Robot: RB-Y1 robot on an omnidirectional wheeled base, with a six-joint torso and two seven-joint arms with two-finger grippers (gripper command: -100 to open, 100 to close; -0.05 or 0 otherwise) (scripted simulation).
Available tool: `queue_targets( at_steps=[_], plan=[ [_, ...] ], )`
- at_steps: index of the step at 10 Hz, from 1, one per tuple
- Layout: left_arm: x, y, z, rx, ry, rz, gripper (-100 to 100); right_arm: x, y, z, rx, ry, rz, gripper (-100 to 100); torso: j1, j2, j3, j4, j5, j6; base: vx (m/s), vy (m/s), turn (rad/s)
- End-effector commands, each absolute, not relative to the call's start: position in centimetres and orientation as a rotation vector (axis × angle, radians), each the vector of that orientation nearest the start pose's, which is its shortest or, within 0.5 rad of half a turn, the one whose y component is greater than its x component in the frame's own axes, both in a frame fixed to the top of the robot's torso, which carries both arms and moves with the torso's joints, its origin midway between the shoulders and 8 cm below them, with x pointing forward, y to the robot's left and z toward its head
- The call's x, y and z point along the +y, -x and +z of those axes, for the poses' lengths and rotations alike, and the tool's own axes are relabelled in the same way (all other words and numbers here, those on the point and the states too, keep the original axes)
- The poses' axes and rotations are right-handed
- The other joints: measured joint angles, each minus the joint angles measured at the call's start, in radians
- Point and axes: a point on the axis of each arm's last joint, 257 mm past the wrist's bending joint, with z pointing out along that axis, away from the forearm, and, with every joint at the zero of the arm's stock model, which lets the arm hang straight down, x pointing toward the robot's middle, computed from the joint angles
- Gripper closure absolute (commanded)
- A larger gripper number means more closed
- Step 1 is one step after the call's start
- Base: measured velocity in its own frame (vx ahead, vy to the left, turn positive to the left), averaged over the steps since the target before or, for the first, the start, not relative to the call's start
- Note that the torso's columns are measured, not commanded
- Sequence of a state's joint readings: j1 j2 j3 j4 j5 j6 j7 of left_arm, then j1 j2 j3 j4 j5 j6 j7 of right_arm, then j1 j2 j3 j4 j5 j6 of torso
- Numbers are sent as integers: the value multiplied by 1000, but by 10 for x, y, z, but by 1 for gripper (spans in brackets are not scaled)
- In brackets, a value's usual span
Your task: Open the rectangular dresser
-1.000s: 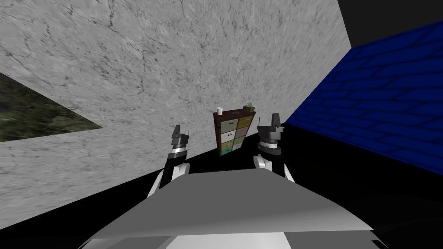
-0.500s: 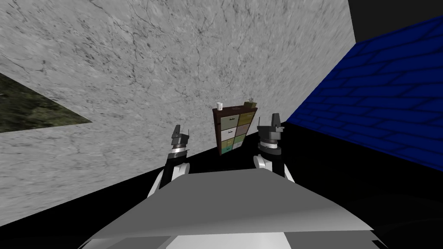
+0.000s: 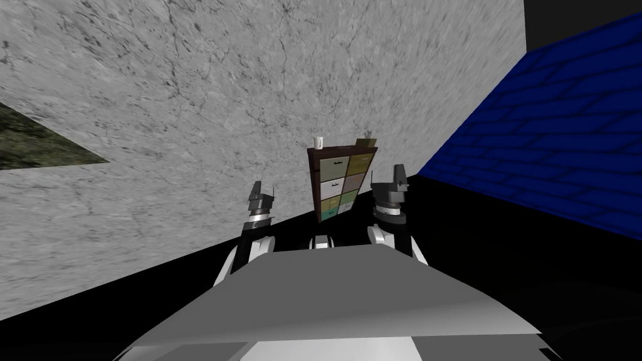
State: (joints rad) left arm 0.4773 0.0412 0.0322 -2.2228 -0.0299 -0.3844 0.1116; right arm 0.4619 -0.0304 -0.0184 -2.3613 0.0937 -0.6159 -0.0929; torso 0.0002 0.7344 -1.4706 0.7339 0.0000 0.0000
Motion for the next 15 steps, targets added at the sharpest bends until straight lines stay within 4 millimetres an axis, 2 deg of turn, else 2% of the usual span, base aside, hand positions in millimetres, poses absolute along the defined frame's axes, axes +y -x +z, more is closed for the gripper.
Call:
queue_targets(
  at_steps=[1, 15],
  plan=[
    [289, -373, -17, 729, 781, -1318, 0, -243, -316, 80, 553, -428, 1502, -100, 0, 2, -5, 3, 0, 0, 4, 16, 43],
    [289, -373, -17, 729, 781, -1318, 0, -209, -350, 37, 551, -668, 2074, -100, 0, 4, -5, 4, 0, 0, 8, 15, 32]
  ],
)
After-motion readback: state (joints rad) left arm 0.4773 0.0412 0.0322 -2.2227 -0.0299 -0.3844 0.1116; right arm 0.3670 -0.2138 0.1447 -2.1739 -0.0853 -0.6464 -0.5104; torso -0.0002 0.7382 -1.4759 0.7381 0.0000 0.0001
